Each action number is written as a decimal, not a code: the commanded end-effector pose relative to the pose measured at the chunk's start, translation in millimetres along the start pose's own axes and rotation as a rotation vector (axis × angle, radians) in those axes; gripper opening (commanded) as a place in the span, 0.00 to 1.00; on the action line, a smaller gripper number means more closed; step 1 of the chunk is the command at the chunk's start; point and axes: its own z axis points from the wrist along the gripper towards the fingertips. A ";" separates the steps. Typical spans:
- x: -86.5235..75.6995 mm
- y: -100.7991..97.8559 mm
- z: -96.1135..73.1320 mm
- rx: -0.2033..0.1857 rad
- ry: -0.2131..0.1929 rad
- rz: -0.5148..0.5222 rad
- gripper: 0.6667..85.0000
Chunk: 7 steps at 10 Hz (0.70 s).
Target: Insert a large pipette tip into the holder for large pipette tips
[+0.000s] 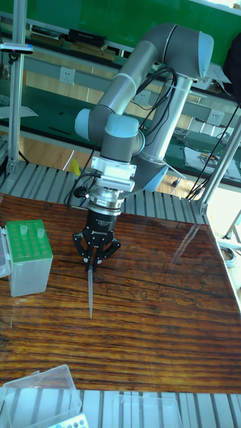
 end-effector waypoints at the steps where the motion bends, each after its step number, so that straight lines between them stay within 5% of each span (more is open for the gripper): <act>1: -9.6 -3.5 -20.1 -0.005 0.019 -0.008 0.00; 5: -33.0 -30.8 -56.5 0.057 0.030 -0.116 0.00; 7: -51.8 -35.9 -55.4 0.048 0.013 -0.131 0.00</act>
